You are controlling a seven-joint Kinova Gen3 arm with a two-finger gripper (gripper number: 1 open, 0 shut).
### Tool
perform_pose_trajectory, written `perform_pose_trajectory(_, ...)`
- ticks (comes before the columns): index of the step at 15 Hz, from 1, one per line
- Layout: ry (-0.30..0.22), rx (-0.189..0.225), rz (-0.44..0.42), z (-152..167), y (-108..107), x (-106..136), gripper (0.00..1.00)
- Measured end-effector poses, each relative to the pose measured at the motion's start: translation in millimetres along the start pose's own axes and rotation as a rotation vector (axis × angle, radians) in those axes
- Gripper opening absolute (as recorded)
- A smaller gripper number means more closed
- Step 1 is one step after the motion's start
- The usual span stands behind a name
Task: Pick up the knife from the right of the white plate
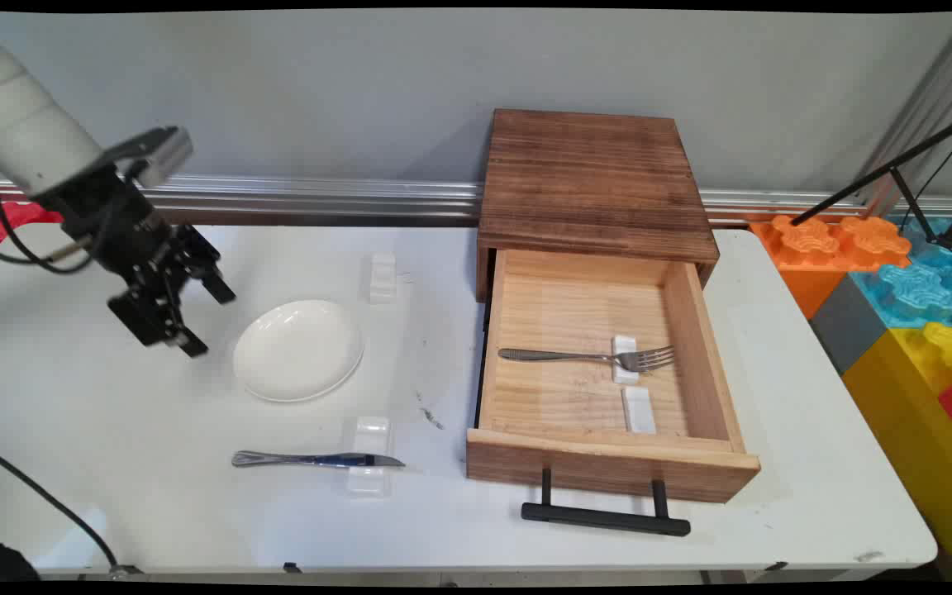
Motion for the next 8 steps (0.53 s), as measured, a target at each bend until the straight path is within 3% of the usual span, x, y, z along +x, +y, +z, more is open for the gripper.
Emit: perform_pose_trajectory(8, 0.002, -0.016, 0.004, 60.7, 45.1, 26.1, 1.0)
